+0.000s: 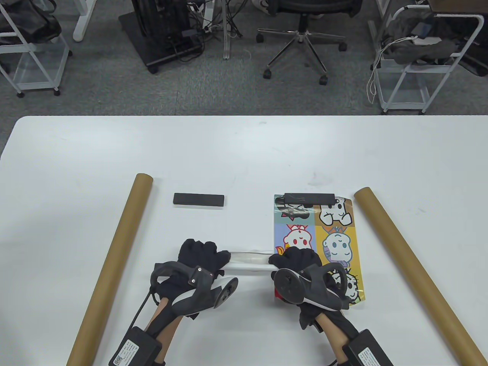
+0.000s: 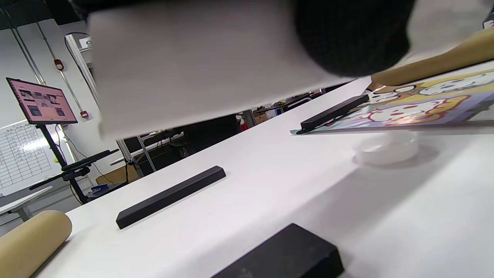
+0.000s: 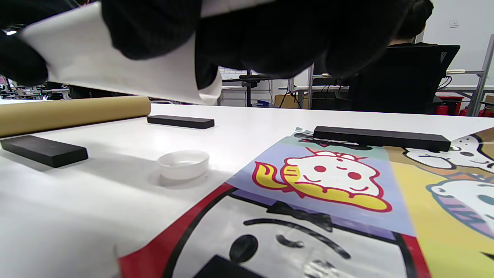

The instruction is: Roll up posters and store in mailing tubes

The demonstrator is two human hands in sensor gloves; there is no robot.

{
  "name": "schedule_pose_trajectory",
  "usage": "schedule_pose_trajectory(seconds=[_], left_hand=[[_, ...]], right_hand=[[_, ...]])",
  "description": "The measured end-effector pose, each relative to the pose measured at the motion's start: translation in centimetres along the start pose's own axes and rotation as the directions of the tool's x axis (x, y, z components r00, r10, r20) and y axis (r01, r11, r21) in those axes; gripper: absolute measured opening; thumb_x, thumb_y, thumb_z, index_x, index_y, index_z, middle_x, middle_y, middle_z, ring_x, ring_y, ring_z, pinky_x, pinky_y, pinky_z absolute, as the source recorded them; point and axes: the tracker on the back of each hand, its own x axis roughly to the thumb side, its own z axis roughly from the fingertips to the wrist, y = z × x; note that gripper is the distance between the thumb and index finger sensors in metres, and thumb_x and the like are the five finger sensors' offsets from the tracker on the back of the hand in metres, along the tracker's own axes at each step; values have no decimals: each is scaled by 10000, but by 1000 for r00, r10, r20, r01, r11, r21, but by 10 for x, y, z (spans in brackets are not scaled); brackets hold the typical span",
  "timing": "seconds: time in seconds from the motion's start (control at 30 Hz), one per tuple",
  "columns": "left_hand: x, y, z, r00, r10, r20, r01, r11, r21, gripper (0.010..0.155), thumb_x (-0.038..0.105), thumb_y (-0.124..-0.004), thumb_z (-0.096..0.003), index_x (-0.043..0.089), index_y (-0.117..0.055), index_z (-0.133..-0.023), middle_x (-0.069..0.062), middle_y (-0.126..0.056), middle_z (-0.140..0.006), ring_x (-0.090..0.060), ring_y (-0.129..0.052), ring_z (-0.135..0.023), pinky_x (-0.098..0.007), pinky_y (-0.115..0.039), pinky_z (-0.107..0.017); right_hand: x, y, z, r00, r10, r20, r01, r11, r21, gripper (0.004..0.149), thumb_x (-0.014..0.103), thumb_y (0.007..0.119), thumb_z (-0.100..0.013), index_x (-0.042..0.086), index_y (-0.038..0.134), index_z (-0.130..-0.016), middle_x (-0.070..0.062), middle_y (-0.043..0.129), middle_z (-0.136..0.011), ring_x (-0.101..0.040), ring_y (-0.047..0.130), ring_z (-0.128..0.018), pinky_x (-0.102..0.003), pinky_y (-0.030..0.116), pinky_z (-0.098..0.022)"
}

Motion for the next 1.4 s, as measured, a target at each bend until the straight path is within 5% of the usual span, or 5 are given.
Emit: schedule_pose_trajectory(seconds=[0.5, 0.7, 1.0, 1.4], left_hand=[[-3, -2, 0, 999, 30, -13, -30, 999, 12, 600, 500, -737, -412, 372, -713, -998, 144, -930, -851, -109, -1029, -745, -454, -792, -752], [-2, -2, 0, 999, 49, -16, -49, 999, 7, 554, 443, -650, -461, 349, -684, -1005, 98, -879, -908, -164, -975, -791, -492, -757, -763], [-2, -1, 0, 1000, 22, -17, -22, 1000, 17, 493, 474, -720, -429, 396, -713, -916, 146, -898, -791, -116, -981, -658, -471, -782, -750], [-2, 2, 1, 999, -17, -32, 18, 999, 34, 477, 485, -713, -443, 428, -745, -916, 31, -771, -969, -201, -893, -808, -536, -707, -777]], right_hand=[[-1, 1, 0, 1000, -14, 4, 14, 1000, -5, 546, 366, 695, -463, 162, 707, -969, -36, 875, -761, -297, 935, -612, -615, 716, -650], [-1, 1, 0, 1000, -8, 1, 8, 1000, 2, 537, 316, 627, -495, 137, 647, -1001, -67, 844, -796, -309, 914, -612, -632, 706, -645], [-1, 2, -1, 1000, -14, -2, 14, 1000, 13, 505, 347, 666, -492, 163, 650, -962, -39, 821, -742, -276, 883, -543, -626, 708, -640], [-1, 2, 0, 1000, 1, -11, -1, 1000, 2, 494, 334, 682, -482, 190, 705, -954, -89, 795, -838, -325, 873, -643, -652, 666, -664]])
